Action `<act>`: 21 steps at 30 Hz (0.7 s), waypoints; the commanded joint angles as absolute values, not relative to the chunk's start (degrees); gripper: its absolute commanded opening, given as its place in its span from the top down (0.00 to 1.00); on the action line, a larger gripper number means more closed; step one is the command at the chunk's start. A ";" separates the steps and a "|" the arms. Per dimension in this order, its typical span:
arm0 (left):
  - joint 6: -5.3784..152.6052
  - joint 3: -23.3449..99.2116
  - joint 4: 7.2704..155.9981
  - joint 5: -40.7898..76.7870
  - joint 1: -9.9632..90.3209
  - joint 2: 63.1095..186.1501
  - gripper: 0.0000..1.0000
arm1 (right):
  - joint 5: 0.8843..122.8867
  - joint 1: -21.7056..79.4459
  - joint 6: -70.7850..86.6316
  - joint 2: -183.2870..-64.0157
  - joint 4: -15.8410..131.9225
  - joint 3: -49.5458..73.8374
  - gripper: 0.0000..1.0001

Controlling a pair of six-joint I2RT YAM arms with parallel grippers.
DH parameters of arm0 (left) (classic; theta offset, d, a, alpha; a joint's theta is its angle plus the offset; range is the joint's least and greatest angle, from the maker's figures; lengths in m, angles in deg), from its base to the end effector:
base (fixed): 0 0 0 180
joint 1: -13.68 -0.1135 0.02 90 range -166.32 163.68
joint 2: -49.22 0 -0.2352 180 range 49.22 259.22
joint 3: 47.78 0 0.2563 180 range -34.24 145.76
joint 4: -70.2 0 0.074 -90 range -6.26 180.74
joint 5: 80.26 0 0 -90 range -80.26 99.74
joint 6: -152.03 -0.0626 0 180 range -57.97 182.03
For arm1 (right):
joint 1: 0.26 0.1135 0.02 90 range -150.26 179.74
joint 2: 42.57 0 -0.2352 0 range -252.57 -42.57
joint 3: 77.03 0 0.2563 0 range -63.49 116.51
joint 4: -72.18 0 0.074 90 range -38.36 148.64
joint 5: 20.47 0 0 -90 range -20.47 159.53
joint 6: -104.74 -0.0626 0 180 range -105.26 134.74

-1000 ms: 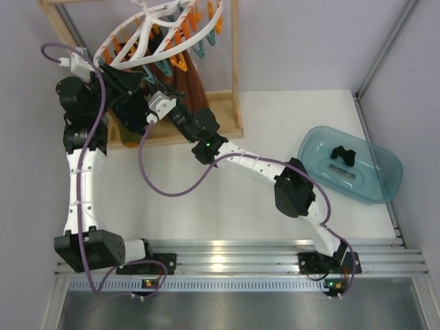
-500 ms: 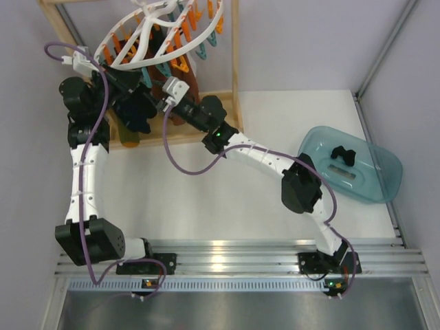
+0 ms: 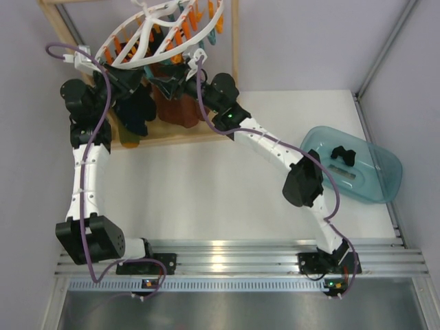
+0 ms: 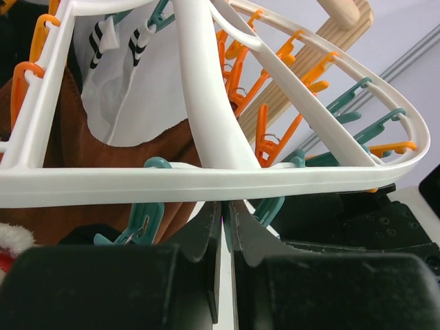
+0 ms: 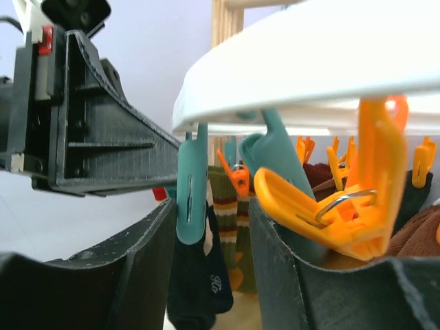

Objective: Clip the socks to the hanger
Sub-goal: Open the clamp at the hanger.

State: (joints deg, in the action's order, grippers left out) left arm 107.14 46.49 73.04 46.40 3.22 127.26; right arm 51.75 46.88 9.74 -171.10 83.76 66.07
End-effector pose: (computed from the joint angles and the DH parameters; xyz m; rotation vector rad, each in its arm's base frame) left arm 0.3394 0.0246 0.4440 -0.1270 1.4422 -0.9256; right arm 0.3496 0.4048 0.4209 -0.6864 0.9744 0.9778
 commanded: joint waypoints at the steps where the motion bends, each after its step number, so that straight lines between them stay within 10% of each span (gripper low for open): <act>1: 106.42 46.01 70.55 49.99 3.04 126.74 0.93 | 52.48 47.03 7.62 -172.12 86.06 69.84 0.55; 12: 107.38 45.48 69.85 50.96 3.04 126.39 0.94 | 53.17 48.35 12.01 -173.79 85.09 71.25 0.52; 17: 107.47 45.22 69.67 51.31 2.96 126.04 0.93 | 56.08 48.43 12.45 -174.32 85.71 71.60 0.68; 21: 108.96 45.13 69.67 51.49 3.04 125.95 0.82 | 56.69 48.52 13.24 -174.32 86.23 71.51 0.99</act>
State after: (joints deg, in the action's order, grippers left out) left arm 107.83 45.53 71.40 47.01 2.76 127.40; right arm 54.06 48.65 11.99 -173.79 83.94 68.25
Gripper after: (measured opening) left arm 0.140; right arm 0.091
